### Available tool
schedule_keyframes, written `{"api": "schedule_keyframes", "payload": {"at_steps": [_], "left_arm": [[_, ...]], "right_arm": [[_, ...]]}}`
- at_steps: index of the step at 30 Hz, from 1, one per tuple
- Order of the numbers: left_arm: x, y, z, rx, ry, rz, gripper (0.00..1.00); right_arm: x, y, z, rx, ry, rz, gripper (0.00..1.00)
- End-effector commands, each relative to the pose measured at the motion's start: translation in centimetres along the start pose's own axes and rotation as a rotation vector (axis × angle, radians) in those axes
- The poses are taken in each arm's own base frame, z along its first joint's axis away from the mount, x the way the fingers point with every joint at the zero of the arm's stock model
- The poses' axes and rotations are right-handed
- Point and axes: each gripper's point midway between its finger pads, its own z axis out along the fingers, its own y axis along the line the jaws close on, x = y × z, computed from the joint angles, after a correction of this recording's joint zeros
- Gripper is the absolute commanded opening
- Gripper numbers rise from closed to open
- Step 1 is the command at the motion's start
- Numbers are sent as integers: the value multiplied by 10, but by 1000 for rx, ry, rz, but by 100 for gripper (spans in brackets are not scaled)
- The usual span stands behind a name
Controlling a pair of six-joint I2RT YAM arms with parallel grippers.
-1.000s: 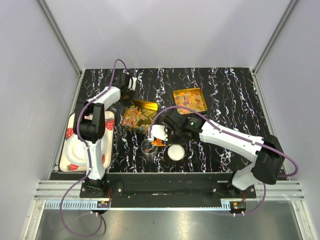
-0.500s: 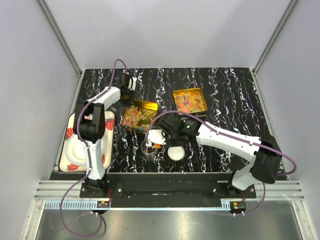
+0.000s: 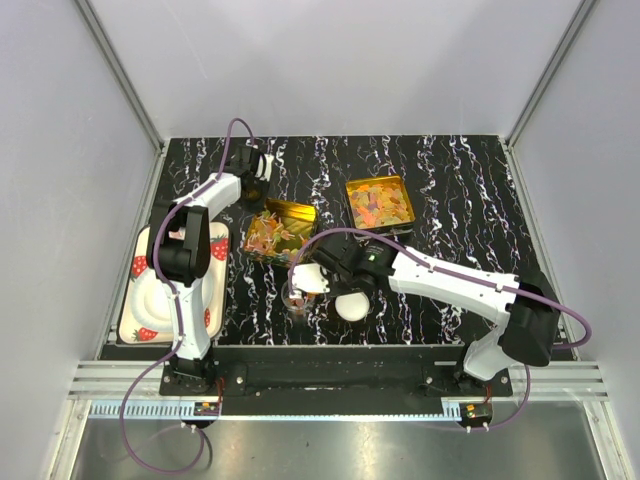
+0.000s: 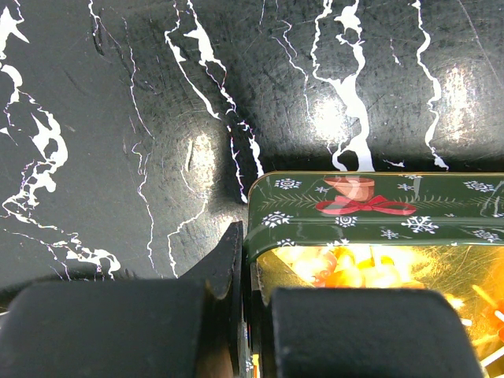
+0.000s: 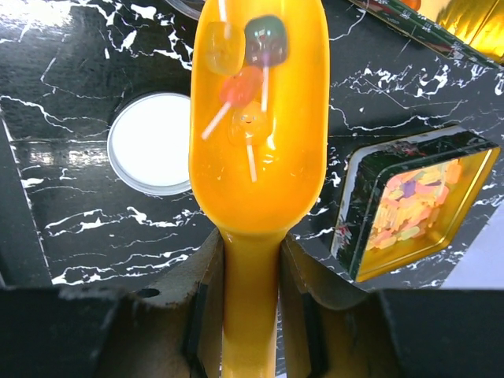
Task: Pack the candies
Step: Place the fake candies in the packing bottle.
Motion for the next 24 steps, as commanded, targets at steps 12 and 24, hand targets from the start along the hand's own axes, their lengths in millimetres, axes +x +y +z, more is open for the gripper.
{"api": "schedule_keyframes", "payload": {"at_steps": [12,24], "left_arm": [[-21,2,-6,8,-80,-3,0],[-21,2,-6,8,-79,-3,0]], "right_arm": [[-11,-16,-14,87,36,-89,0],[-16,-16,-15,98,56,-126,0]]}}
